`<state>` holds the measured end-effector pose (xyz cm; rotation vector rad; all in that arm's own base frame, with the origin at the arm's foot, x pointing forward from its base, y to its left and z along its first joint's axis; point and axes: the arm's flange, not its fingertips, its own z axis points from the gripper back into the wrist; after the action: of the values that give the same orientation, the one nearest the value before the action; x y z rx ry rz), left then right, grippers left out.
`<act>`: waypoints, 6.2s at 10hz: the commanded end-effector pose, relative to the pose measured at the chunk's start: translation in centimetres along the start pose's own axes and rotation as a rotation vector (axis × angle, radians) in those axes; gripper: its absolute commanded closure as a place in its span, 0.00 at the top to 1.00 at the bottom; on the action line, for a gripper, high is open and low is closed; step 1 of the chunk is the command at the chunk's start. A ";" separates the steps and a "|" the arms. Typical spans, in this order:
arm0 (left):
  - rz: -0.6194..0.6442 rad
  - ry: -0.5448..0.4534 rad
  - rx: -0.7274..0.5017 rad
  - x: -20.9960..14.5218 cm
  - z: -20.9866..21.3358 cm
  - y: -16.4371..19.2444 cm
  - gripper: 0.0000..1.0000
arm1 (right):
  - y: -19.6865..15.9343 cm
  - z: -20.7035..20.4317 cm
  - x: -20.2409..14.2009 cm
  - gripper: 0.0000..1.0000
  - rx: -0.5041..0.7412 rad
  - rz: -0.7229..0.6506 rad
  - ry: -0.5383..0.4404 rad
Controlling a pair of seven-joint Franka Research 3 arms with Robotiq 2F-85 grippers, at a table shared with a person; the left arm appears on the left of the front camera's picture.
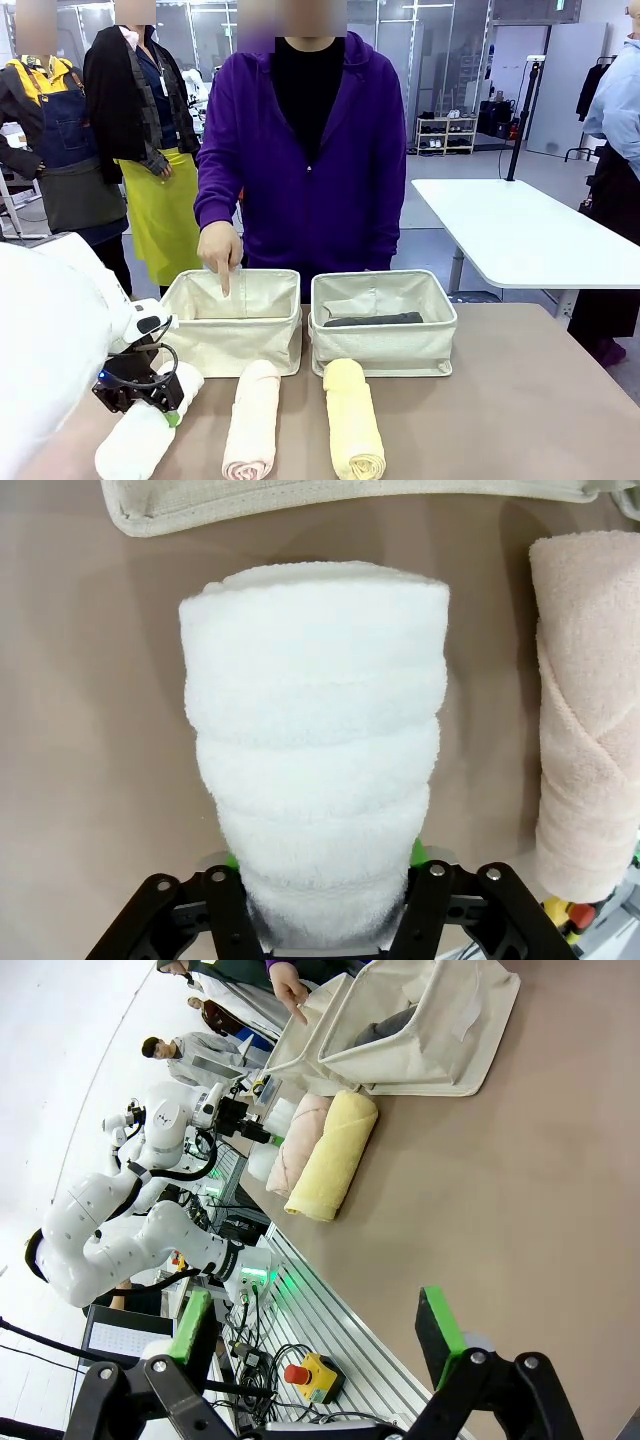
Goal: Divide the towels into two baskets.
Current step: Pick up one hotel-folded towel from the bottom of the table and place it in the Fabric basket indicated by the person.
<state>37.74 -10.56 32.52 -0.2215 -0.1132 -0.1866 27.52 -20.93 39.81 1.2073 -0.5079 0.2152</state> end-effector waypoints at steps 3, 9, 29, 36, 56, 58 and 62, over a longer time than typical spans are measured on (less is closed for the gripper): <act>-0.008 -0.013 -0.046 -9.2 0.0 1.0 0.36 | 0.5 0.3 -0.2 1.00 0.003 -0.008 0.009; 0.015 0.003 -0.015 -0.2 0.3 0.0 0.36 | 0.5 0.3 -0.2 1.00 0.003 -0.008 0.009; -1.146 -0.076 0.253 -2.1 17.7 -9.6 0.22 | 0.5 0.3 -0.2 1.00 0.003 -0.008 0.009; -1.451 -0.181 0.408 7.0 17.2 -11.2 0.40 | 0.5 0.3 -0.2 1.00 0.003 -0.008 0.009; -1.429 -0.082 0.463 23.0 5.2 -8.9 1.00 | 0.5 0.3 -0.2 1.00 0.003 -0.008 0.009; -1.399 -0.125 0.514 21.1 6.1 -9.8 1.00 | 0.5 0.3 -0.2 1.00 0.003 -0.008 0.009; -1.446 -0.115 0.453 23.0 4.7 -9.0 1.00 | 0.5 0.3 -0.2 1.00 0.003 -0.008 0.009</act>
<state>57.75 -22.36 41.60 0.3505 -0.4079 -1.5608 27.53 -20.92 39.86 1.2065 -0.5064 0.2169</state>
